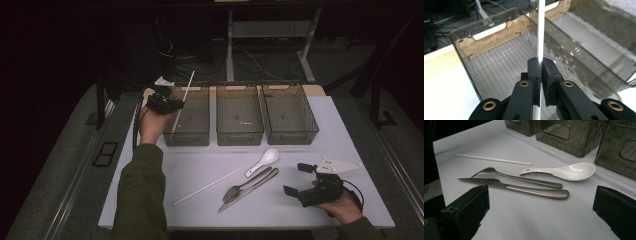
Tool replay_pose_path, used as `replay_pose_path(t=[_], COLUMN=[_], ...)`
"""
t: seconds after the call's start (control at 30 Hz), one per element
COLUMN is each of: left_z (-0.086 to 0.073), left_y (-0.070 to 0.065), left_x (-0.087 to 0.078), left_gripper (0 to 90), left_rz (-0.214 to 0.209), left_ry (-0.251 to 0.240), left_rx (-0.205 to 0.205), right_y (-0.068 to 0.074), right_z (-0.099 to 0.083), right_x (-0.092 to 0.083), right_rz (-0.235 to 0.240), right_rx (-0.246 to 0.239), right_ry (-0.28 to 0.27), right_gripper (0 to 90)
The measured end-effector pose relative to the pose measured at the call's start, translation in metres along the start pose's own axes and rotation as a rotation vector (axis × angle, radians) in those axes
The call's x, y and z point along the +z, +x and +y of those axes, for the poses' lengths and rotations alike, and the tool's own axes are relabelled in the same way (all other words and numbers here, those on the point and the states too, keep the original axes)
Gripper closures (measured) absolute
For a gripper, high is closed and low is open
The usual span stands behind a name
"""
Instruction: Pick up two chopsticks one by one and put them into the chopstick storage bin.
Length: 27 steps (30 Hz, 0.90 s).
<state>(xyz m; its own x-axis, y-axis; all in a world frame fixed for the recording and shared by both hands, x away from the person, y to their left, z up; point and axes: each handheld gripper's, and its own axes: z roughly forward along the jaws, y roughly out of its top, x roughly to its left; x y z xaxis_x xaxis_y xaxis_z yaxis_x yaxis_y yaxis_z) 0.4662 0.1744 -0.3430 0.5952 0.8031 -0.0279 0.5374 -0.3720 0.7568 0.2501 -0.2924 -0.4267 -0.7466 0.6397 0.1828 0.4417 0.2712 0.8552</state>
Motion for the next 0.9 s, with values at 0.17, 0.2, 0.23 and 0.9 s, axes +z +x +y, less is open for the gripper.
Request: replay_pose_path(t=[0.17, 0.2, 0.23, 0.9], left_z=[-0.003, -0.004, -0.005, -0.011], left_y=[0.000, 0.000, 0.000, -0.008], left_x=[0.005, 0.006, 0.007, 0.047], left_gripper=[84.7, 84.7, 84.7, 83.4], left_rz=[0.008, 0.012, 0.012, 0.049], left_ry=[0.027, 0.032, 0.038, 0.123], left_rx=[0.008, 0.010, 0.011, -0.009], right_y=[0.000, 0.000, 0.000, -0.001], right_z=[0.000, 0.000, 0.000, 0.000], right_x=[0.000, 0.000, 0.000, -0.001], right_rz=[0.001, 0.001, 0.001, 0.004], right_rx=[0.002, 0.001, 0.000, 0.005], right_ry=[0.001, 0.001, 0.001, -0.002], right_gripper=[0.8, 0.8, 0.8, 0.8])
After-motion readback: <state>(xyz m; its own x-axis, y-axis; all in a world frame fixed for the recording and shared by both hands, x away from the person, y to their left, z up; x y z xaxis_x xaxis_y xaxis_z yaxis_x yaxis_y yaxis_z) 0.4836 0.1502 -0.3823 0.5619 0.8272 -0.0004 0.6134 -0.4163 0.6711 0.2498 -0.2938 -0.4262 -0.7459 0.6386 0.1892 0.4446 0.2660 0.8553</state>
